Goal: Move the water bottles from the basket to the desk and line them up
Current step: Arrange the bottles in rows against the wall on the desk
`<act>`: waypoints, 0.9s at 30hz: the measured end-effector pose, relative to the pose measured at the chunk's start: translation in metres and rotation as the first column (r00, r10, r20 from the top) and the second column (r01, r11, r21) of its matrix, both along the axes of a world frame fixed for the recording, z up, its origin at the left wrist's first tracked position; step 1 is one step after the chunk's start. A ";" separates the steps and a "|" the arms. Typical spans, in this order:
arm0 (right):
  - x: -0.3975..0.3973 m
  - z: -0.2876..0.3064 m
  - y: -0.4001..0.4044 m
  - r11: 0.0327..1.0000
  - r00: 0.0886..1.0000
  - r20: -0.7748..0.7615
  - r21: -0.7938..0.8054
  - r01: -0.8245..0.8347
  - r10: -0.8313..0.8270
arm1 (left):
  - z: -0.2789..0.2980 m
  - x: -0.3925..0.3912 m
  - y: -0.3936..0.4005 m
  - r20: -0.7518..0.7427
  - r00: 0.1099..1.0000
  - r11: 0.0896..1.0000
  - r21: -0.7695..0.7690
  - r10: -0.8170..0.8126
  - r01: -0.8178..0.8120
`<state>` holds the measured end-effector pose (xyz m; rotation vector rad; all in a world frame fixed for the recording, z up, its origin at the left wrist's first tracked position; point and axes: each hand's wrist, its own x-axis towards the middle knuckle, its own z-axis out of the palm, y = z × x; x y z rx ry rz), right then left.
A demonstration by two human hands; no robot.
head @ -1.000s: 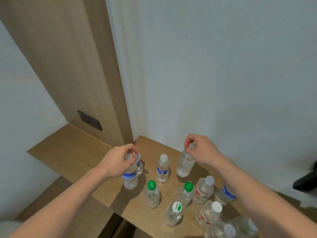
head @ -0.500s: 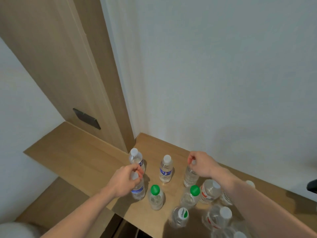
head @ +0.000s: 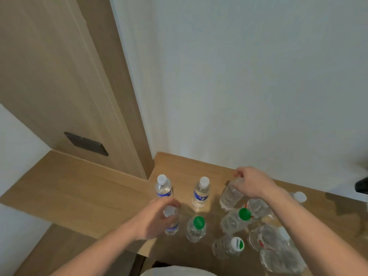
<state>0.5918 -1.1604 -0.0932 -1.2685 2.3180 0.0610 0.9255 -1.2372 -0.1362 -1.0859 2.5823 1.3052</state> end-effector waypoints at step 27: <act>0.099 -0.030 -0.023 0.988 1.000 0.020 -0.154 -0.004 0.007 | 0.015 -0.050 -0.112 0.465 0.884 0.791 -0.527 -0.037 0.310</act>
